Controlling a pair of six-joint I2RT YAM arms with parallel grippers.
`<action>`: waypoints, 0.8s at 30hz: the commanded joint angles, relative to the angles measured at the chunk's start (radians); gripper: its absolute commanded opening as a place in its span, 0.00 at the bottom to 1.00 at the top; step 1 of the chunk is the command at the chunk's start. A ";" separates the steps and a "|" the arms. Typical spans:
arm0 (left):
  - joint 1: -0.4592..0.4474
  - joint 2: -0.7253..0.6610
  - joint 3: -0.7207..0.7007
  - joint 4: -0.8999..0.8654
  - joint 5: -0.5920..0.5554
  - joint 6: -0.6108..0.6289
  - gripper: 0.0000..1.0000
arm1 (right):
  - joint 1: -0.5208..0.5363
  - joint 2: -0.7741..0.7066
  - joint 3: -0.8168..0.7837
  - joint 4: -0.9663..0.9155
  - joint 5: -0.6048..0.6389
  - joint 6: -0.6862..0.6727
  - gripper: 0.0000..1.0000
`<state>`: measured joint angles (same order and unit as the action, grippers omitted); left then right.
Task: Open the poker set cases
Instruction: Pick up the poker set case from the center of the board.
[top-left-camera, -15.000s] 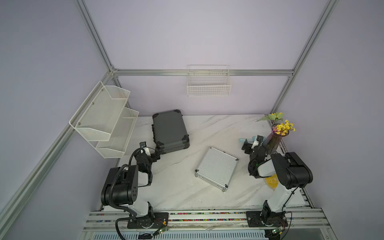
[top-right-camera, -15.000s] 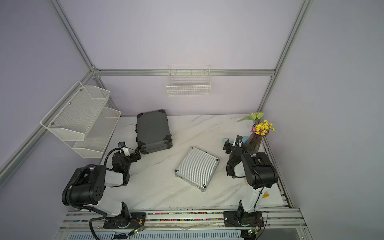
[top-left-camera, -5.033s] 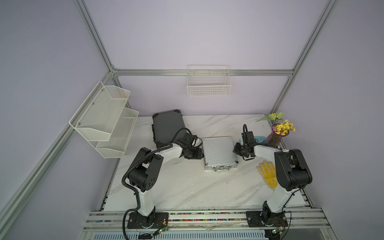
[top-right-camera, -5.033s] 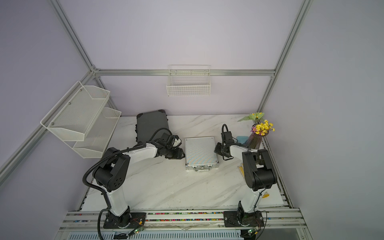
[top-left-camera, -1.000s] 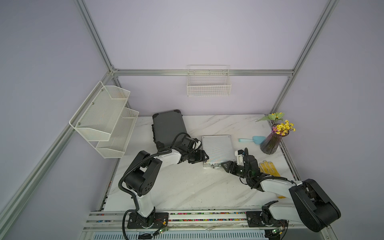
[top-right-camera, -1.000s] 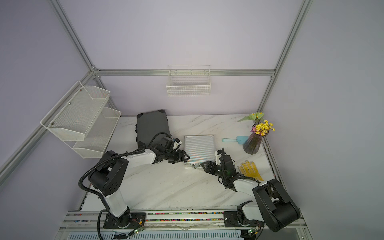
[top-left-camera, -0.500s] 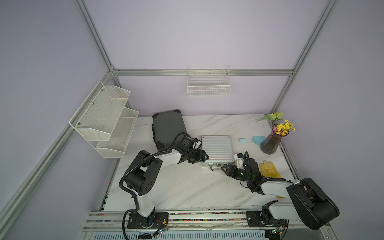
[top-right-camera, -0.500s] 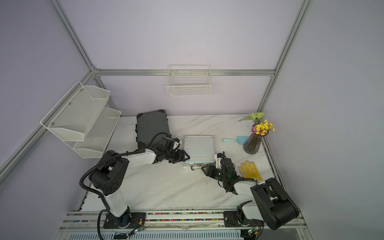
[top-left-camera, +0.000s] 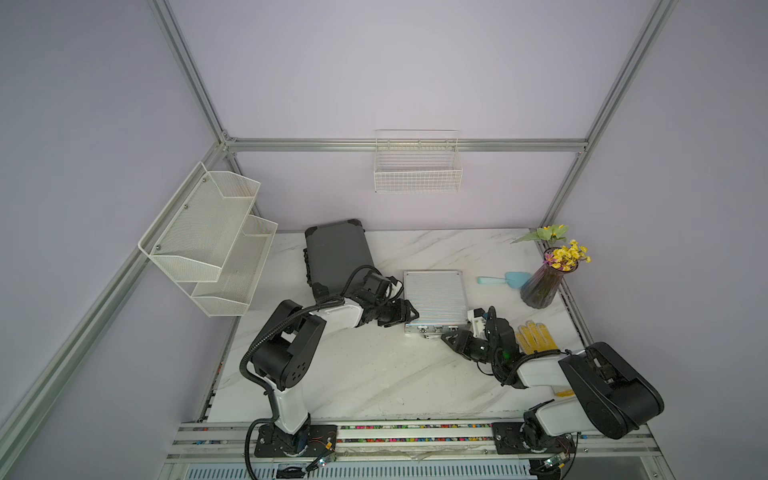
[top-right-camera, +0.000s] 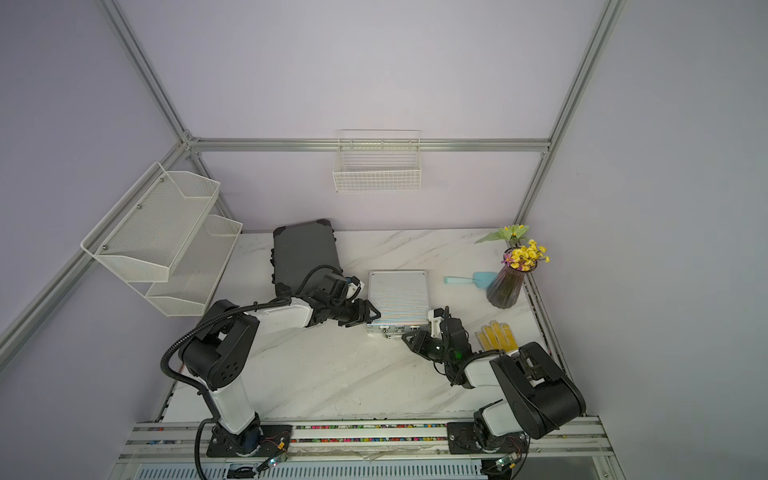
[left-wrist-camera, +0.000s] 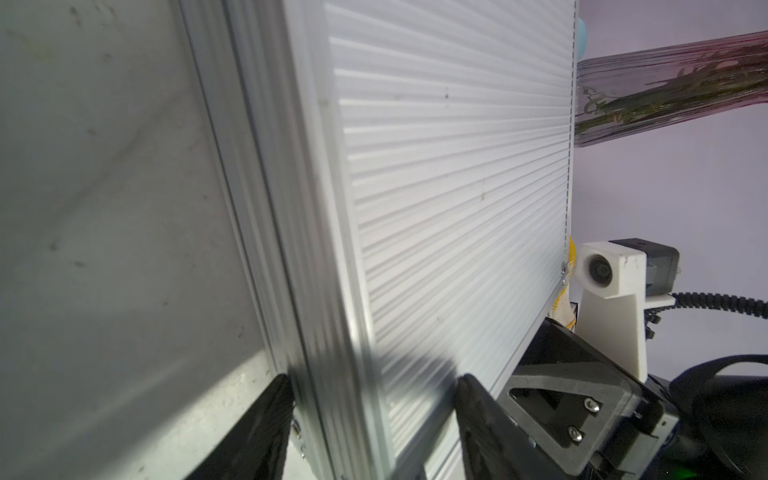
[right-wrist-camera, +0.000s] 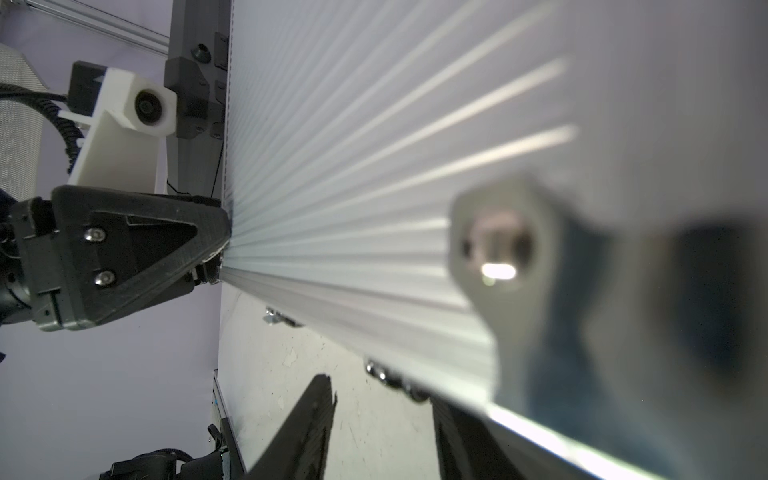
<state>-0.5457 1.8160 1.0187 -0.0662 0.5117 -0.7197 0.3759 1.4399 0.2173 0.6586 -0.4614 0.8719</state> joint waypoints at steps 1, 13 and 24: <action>-0.004 0.034 -0.005 0.013 0.002 -0.006 0.63 | 0.004 -0.018 -0.011 0.037 0.006 0.017 0.44; -0.003 0.026 -0.012 0.017 0.001 -0.007 0.63 | 0.004 -0.209 0.019 -0.206 0.206 -0.085 0.69; -0.005 0.029 -0.026 0.035 0.002 -0.023 0.62 | 0.002 -0.118 0.024 -0.039 0.181 -0.131 0.69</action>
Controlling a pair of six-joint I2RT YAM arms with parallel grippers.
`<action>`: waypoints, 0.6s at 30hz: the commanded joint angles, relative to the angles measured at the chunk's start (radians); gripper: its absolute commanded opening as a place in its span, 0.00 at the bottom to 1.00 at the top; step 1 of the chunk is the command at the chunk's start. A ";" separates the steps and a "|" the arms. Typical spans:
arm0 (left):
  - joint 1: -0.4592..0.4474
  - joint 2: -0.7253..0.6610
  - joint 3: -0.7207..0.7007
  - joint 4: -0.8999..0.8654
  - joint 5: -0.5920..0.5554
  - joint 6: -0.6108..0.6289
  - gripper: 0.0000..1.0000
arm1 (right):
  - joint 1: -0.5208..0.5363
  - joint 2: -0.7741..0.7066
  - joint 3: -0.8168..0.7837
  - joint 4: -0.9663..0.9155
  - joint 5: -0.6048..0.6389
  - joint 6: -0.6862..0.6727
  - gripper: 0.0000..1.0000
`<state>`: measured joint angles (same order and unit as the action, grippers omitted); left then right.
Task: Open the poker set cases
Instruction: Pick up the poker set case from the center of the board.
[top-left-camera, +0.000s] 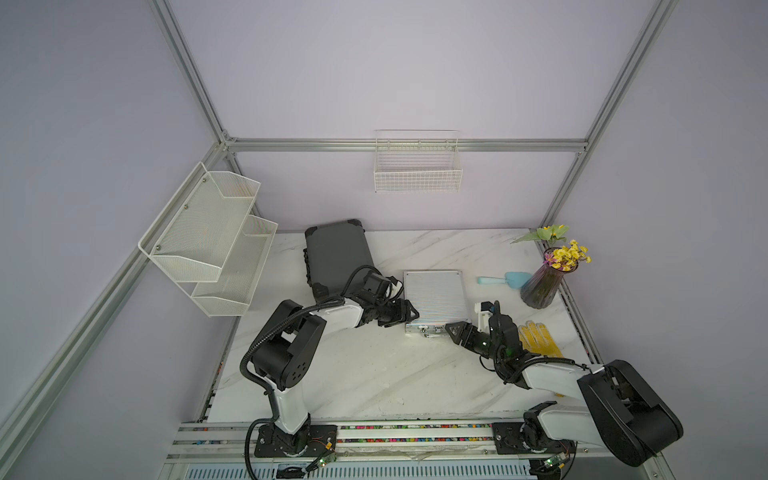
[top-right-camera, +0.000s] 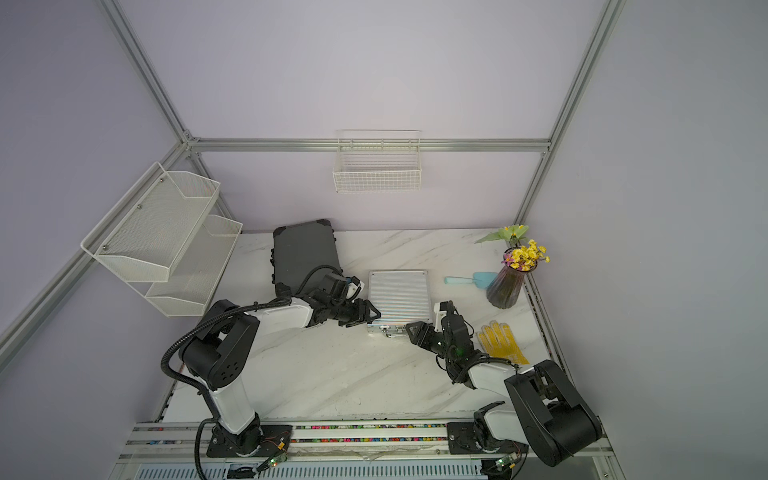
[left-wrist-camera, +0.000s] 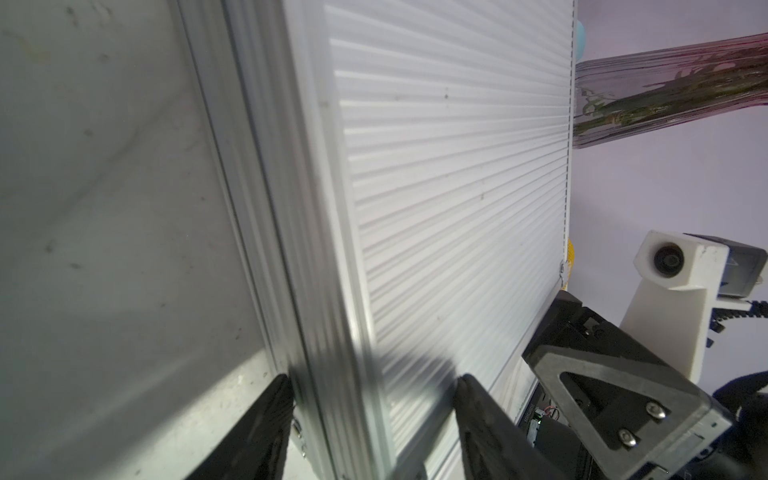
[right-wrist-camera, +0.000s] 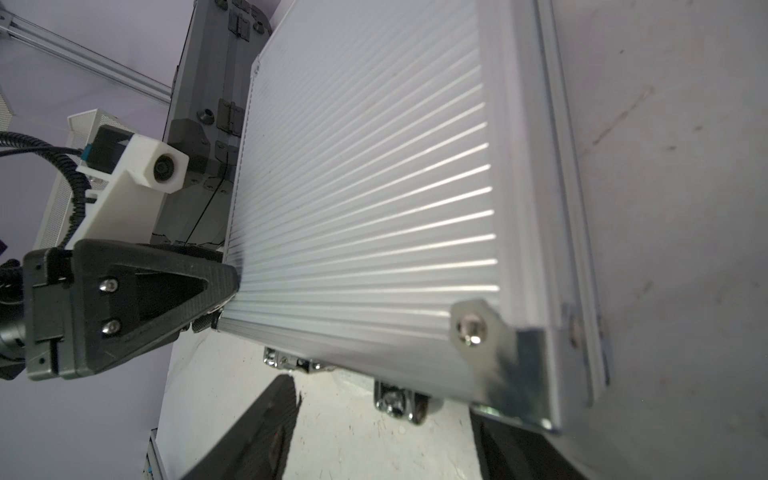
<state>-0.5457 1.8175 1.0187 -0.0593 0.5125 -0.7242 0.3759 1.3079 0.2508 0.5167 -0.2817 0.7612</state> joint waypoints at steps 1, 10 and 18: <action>-0.004 0.028 -0.025 0.030 0.004 -0.020 0.62 | 0.001 0.023 -0.007 0.114 -0.010 -0.023 0.69; -0.004 0.036 -0.023 0.033 0.007 -0.026 0.62 | 0.002 0.110 -0.015 0.233 -0.104 -0.010 0.64; -0.004 0.042 -0.020 0.034 0.006 -0.030 0.62 | 0.002 0.113 -0.054 0.302 -0.159 0.031 0.56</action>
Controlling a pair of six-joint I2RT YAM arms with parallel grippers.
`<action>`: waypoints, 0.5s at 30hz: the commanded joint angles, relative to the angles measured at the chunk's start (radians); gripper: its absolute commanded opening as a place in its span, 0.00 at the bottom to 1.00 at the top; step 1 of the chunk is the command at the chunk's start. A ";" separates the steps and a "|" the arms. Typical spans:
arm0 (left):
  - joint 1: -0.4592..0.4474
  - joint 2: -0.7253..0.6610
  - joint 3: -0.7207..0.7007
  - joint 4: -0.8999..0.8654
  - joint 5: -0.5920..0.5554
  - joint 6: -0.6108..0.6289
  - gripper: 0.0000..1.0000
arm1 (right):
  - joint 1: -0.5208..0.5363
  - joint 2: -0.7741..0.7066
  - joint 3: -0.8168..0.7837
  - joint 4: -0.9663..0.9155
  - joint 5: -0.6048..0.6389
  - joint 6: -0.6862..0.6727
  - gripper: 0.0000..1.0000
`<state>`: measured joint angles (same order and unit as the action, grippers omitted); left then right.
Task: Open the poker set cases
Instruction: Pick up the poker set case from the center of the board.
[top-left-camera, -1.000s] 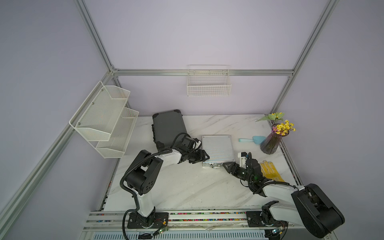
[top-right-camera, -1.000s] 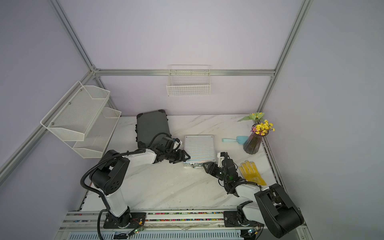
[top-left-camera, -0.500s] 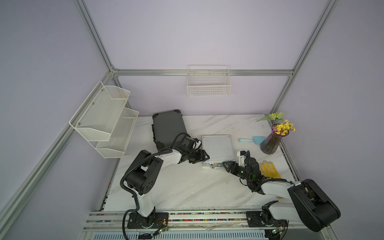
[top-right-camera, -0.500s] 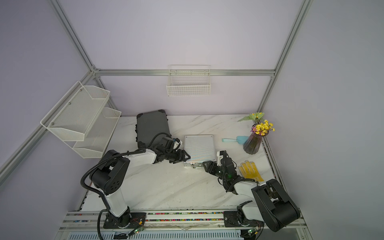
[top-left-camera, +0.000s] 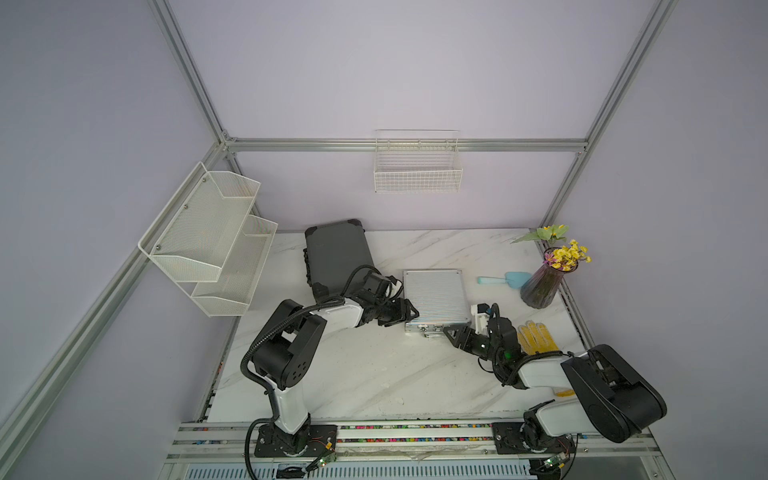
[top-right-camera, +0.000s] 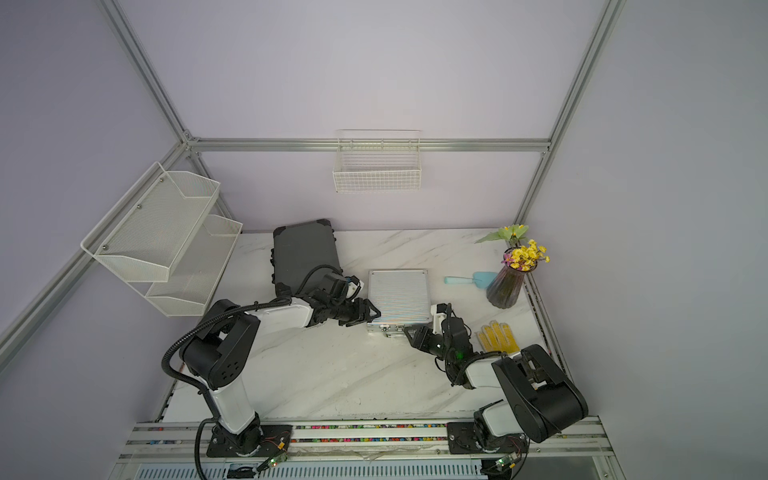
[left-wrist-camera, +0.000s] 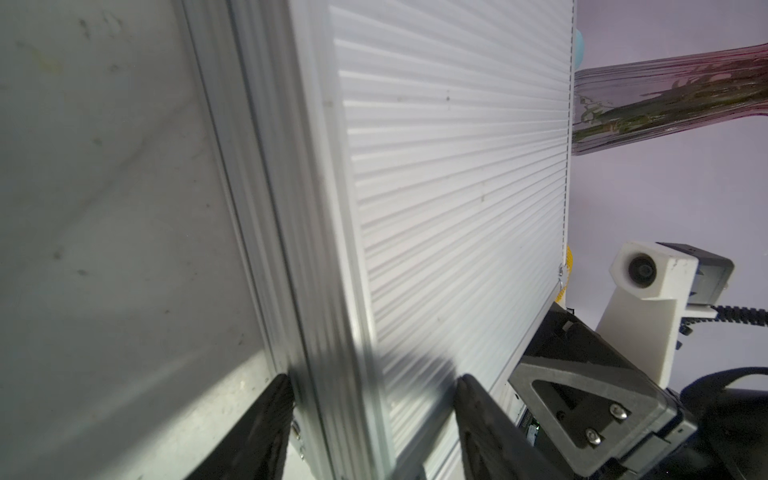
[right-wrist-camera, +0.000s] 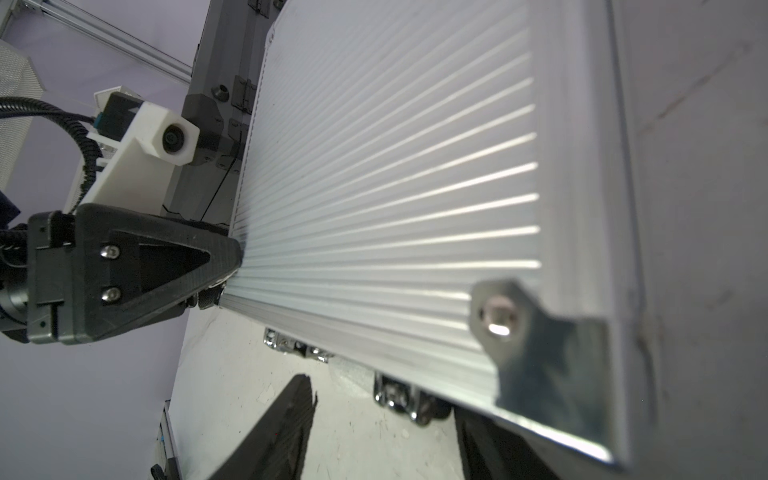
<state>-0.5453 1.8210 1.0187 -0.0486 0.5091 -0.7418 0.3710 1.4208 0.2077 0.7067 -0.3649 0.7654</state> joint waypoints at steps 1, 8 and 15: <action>-0.004 0.043 -0.016 0.023 0.011 -0.014 0.62 | 0.006 0.004 -0.017 0.130 -0.081 0.037 0.56; -0.004 0.050 -0.008 0.028 0.001 -0.030 0.62 | 0.008 0.054 -0.044 0.230 -0.124 0.095 0.48; -0.004 0.059 -0.014 0.033 0.008 -0.030 0.62 | 0.007 0.069 -0.055 0.257 -0.126 0.116 0.44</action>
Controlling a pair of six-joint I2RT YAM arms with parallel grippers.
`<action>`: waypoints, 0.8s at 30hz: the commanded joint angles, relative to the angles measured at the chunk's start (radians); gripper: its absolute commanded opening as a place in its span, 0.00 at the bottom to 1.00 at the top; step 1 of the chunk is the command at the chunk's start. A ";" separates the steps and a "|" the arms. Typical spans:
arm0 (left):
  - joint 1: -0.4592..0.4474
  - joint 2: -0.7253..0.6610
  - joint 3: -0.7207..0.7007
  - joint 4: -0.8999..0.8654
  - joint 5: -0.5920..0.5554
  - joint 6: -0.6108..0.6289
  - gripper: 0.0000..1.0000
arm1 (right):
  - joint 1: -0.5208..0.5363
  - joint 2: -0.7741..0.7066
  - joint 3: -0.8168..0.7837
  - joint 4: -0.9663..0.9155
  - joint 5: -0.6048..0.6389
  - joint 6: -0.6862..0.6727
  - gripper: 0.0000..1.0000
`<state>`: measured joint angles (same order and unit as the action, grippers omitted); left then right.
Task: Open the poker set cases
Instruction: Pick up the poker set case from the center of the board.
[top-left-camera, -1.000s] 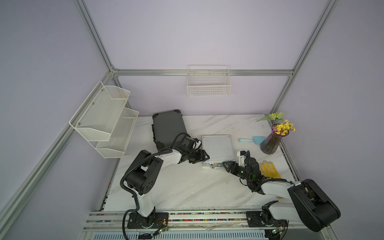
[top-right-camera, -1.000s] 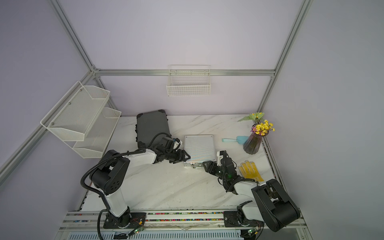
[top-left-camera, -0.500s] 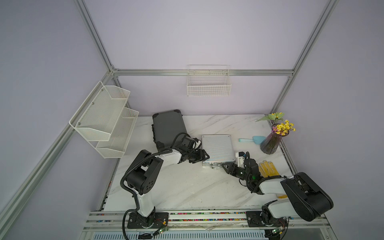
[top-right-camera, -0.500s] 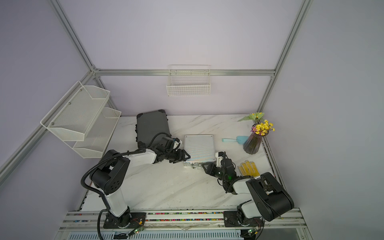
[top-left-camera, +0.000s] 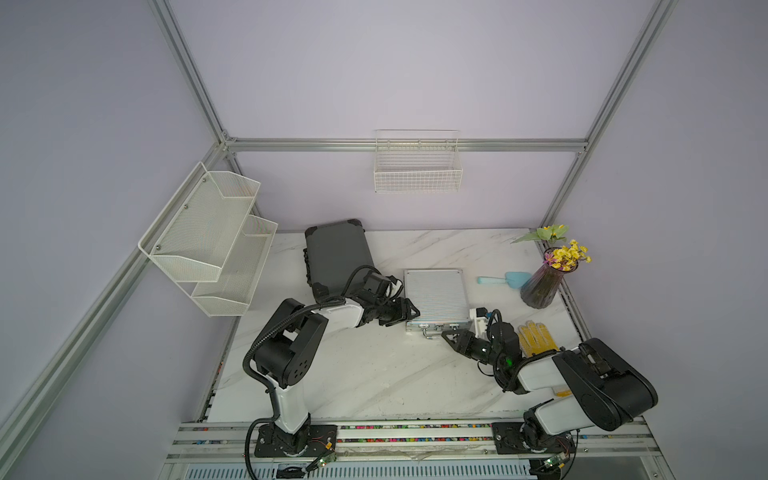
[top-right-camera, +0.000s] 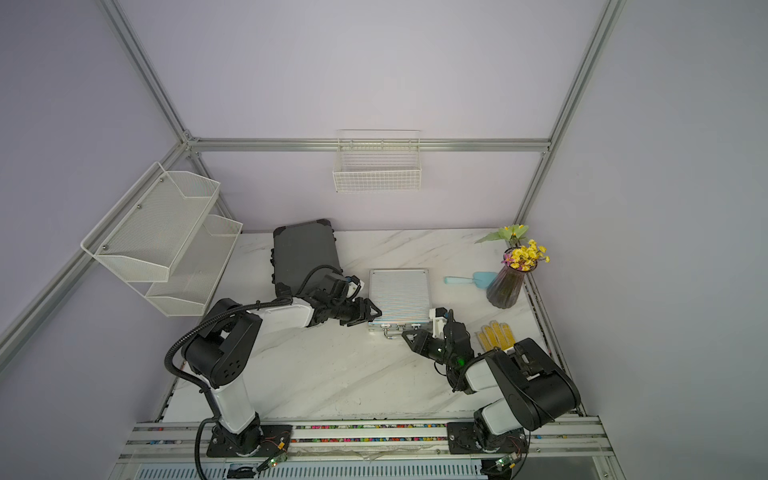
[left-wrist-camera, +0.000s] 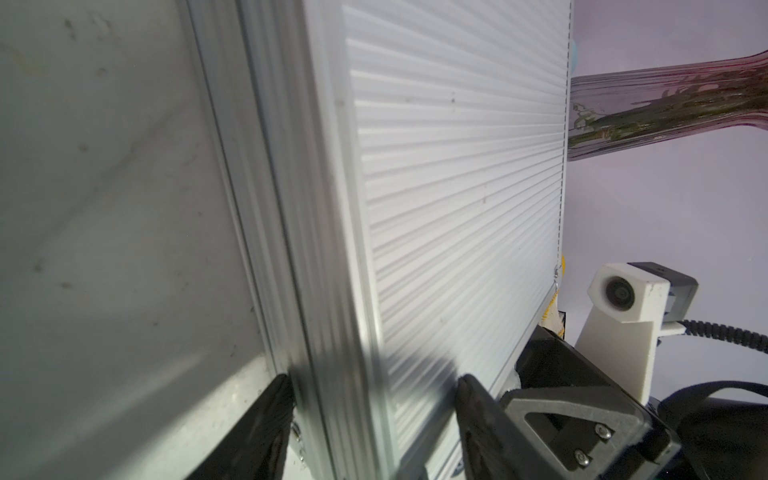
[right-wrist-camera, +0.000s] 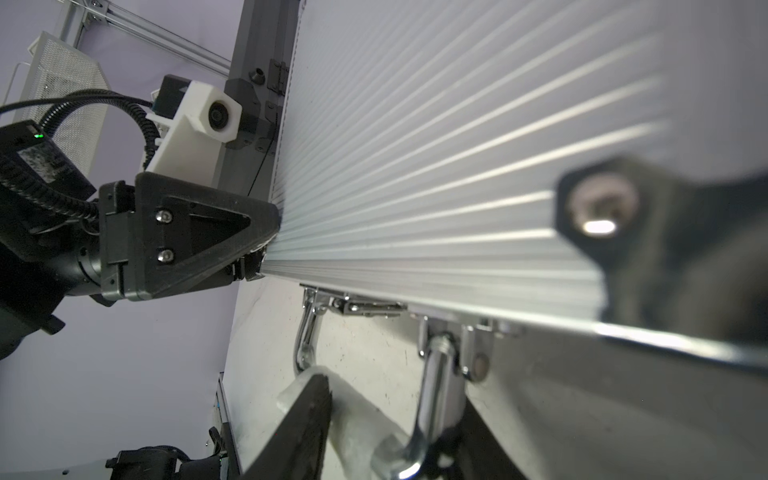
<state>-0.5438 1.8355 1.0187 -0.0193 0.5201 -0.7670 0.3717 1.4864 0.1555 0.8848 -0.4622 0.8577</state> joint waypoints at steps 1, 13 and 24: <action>-0.007 0.046 -0.014 0.006 0.001 -0.007 0.62 | 0.006 0.006 0.001 0.079 -0.029 0.027 0.43; -0.007 0.048 -0.013 0.013 0.009 -0.009 0.63 | 0.006 0.048 -0.003 0.130 -0.015 0.079 0.37; -0.008 0.043 -0.029 0.049 0.015 -0.031 0.62 | 0.006 0.142 -0.013 0.246 0.018 0.268 0.34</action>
<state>-0.5438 1.8412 1.0187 0.0002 0.5213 -0.7776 0.3714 1.6054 0.1516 1.0058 -0.4557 1.0435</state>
